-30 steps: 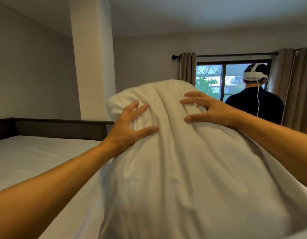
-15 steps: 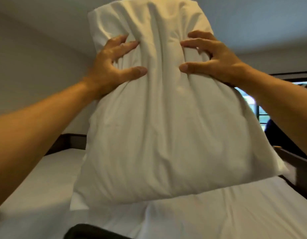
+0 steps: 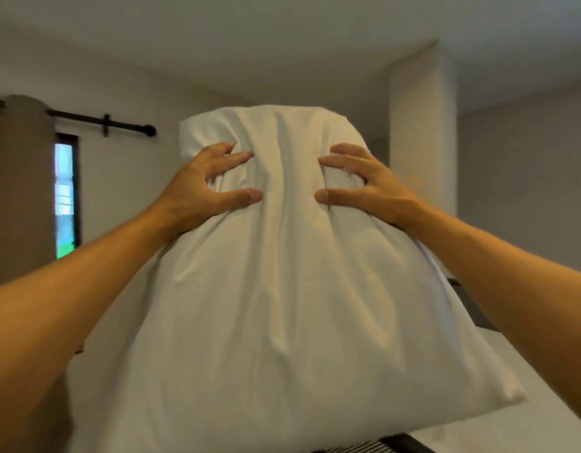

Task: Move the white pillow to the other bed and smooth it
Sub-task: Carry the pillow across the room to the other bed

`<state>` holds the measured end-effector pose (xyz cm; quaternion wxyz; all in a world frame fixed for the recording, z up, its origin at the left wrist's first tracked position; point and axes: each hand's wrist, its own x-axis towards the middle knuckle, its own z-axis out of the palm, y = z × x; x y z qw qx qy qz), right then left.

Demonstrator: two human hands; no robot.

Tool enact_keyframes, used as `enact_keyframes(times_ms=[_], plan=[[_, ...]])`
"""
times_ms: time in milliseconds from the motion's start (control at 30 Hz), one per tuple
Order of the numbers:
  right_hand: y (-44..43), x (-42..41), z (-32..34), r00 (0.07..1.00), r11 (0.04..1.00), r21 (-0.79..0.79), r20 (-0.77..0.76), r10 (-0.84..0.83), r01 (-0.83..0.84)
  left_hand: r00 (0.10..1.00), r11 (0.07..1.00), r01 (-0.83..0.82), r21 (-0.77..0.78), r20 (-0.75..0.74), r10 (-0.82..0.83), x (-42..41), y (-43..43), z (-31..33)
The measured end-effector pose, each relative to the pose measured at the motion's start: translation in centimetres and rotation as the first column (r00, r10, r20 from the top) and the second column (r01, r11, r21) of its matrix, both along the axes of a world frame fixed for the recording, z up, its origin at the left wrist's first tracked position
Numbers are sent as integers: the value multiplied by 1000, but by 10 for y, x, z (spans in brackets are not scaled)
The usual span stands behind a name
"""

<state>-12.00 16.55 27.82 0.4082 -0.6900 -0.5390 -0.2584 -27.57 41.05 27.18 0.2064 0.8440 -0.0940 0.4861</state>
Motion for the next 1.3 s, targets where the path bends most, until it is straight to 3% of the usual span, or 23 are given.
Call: enact_keyframes(times_ms=[300,600,967,1300], plan=[[110,-52,-59,945,947,-99,-159,287,-305,947,954,-295,-56,-147,284,-117,55,-60],[204,-103,-124,869,872,-170,-291,401,-460,871,879,-457,-134,-266,412,-194,122,-123],[342,-129,-204,863,867,-242,-387,326,-436,852,875,-442,-199,-399,339,-218,265,-199],[428,-134,-223,853,871,-256,-439,282,-419,861,882,-405,-241,-426,279,-215,364,-220]])
